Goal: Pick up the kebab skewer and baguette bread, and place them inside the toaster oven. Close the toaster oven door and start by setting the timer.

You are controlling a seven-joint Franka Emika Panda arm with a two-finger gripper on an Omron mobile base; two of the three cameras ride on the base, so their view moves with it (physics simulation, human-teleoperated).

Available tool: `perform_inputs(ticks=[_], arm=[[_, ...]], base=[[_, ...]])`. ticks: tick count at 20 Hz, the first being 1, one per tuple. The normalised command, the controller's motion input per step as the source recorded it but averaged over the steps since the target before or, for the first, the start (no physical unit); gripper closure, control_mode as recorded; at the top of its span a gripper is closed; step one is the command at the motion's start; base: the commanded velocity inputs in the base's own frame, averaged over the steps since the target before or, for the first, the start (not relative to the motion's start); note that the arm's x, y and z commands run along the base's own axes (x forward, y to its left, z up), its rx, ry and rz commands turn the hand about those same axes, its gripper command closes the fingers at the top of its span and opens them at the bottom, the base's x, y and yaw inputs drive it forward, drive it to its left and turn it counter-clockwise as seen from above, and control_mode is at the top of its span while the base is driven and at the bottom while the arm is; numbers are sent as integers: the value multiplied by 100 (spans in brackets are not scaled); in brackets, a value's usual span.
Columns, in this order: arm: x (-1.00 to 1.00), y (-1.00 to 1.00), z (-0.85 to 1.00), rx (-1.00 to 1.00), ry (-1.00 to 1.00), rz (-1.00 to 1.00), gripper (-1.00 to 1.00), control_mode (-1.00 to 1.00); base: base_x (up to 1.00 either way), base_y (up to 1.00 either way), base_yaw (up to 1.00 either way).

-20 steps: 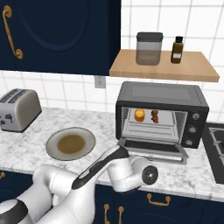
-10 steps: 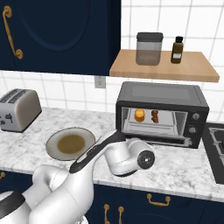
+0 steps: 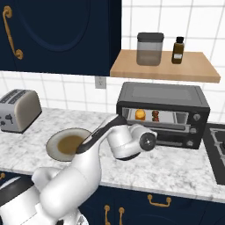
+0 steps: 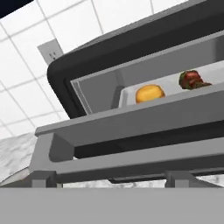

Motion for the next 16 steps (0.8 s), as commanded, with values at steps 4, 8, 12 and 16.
perform_inputs(ticks=[4,8,12,16], arm=[[38,17,0,-3,10,0,-100,-100],[48,30,-16,-6,13,0,-100,-100],[53,35,-35,-6,16,0,-100,-100],[59,27,-34,-4,12,0,-100,-100]], base=[[0,0,0],[0,0,0],[0,0,0],[0,0,0]])
